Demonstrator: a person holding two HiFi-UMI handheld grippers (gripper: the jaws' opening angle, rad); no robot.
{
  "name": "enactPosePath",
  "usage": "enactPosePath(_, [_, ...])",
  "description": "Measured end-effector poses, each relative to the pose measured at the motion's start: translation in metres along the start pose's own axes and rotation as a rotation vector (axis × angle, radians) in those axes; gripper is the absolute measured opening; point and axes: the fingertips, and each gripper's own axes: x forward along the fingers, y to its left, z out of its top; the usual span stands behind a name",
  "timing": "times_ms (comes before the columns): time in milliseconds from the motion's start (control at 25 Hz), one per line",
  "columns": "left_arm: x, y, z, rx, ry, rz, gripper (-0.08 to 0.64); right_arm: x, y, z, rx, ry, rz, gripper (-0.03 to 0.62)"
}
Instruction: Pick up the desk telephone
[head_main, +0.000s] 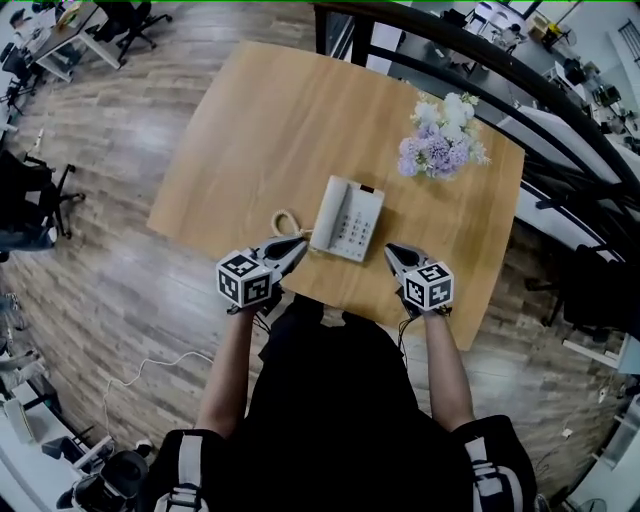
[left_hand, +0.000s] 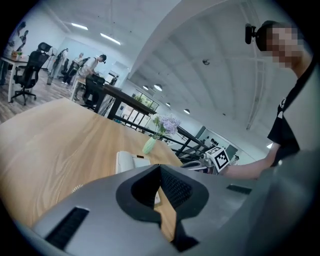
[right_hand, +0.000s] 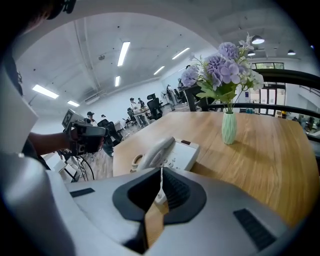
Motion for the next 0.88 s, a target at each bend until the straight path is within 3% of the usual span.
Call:
enactPosePath(280, [0.012, 0.031, 0.006, 0.041, 0.086, -0.147, 0.022, 0.014, 0.006, -0.010, 0.026, 0.031, -0.126, 0.025])
enactPosePath(480, [0.029, 0.048, 0.001, 0.077, 0.184, -0.196, 0.056, 0.010, 0.002, -0.018, 0.083, 0.025, -0.194, 0.026])
enactPosePath(720, [0.054, 0.057, -0.013, 0.068, 0.279, -0.198, 0.144, 0.020, -0.003, -0.024, 0.102, 0.047, -0.168, 0.025])
enactPosePath(880, [0.068, 0.064, -0.014, 0.068, 0.283, -0.176, 0.149, 0.032, -0.011, -0.028, 0.089, 0.073, -0.129, 0.026])
